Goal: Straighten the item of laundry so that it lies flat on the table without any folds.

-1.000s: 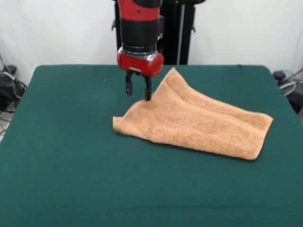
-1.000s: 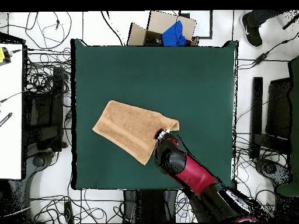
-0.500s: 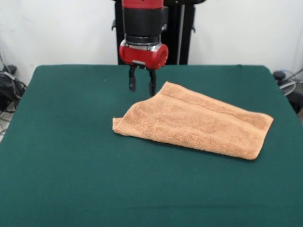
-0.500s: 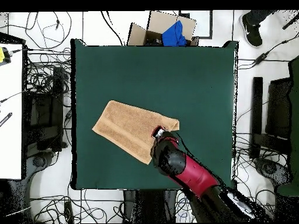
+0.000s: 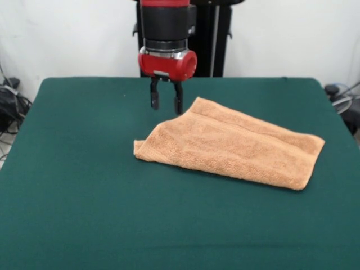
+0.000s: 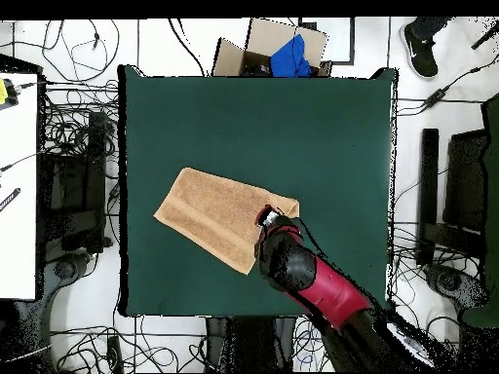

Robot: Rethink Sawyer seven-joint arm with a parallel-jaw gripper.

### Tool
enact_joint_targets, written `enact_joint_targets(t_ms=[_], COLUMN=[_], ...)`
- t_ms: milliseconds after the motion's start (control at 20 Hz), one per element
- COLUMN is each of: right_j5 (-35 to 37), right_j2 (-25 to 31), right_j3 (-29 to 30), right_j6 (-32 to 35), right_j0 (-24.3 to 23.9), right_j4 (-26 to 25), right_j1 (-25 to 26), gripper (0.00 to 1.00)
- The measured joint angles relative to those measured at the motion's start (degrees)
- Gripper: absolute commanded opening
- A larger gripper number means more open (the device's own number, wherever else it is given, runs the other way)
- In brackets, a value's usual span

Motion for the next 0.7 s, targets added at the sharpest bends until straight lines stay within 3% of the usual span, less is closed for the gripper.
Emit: enact_joint_targets(t_ms=[700], right_j5=[-0.3], right_j2=[0.0], right_j3=[0.0], right_j6=[0.0], right_j0=[0.1], right_j4=[0.0], right_j1=[3.2], gripper=[1.00])
